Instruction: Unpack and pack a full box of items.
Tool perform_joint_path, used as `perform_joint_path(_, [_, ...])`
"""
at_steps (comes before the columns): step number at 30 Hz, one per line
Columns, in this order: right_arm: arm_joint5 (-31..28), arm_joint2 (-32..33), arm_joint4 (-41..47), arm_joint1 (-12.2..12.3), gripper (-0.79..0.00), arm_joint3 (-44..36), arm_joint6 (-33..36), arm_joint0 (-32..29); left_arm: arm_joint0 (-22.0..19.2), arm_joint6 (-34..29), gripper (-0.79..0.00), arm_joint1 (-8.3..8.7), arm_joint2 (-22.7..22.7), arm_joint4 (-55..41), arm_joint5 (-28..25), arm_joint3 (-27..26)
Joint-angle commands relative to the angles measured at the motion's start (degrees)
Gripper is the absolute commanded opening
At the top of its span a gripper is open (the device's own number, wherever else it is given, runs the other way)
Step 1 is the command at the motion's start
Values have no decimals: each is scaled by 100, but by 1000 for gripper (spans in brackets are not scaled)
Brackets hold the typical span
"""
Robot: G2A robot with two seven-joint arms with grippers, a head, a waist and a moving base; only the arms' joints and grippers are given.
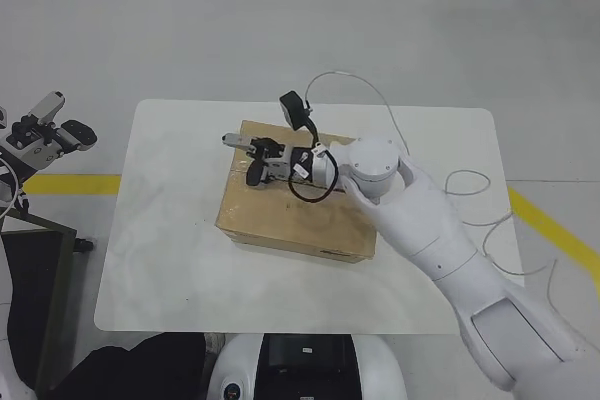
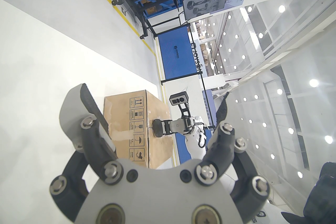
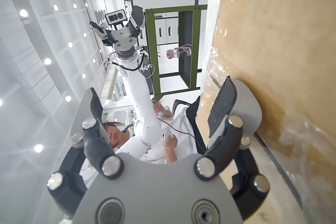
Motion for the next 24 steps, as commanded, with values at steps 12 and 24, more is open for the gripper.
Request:
perform_joint_path(12, [527, 796, -538, 325, 0, -610, 282, -474, 0, 0, 0, 0, 0, 0, 0, 0])
perform_joint_path(24, [911, 1011, -949, 474, 0, -1187, 564, -765, 0, 0, 0, 0, 0, 0, 0, 0])
